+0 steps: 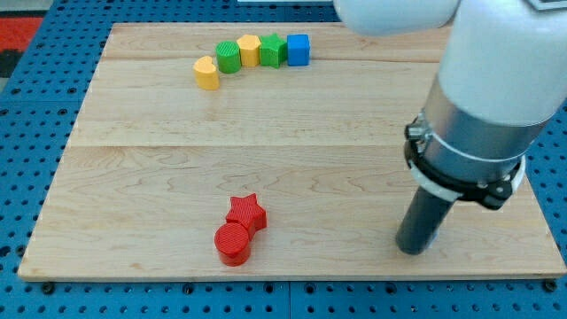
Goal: Move the red star above the blue triangle
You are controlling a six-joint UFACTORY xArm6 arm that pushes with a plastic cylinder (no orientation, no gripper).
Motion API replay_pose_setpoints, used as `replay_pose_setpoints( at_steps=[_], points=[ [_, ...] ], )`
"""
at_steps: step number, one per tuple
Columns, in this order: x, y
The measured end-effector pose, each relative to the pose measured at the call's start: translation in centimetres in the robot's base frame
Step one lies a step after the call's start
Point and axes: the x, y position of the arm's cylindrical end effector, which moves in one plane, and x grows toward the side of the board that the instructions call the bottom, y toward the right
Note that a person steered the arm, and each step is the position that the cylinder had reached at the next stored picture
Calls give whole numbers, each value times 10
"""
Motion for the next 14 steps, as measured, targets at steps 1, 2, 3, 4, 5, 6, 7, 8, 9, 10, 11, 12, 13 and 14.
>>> replay_pose_setpoints(
  at_steps=[1, 2, 3, 4, 5, 6, 7, 8, 9, 10, 11, 12, 13, 14],
  points=[
    [28, 2],
    [37, -13],
    [37, -86],
    [35, -159],
    [16, -210],
    [-24, -216],
    [-37, -224],
    [-38, -181],
    [-40, -128],
    [-51, -100],
    [-63, -124],
    [-72, -74],
    [-74, -43],
    [-79, -53]
  ],
)
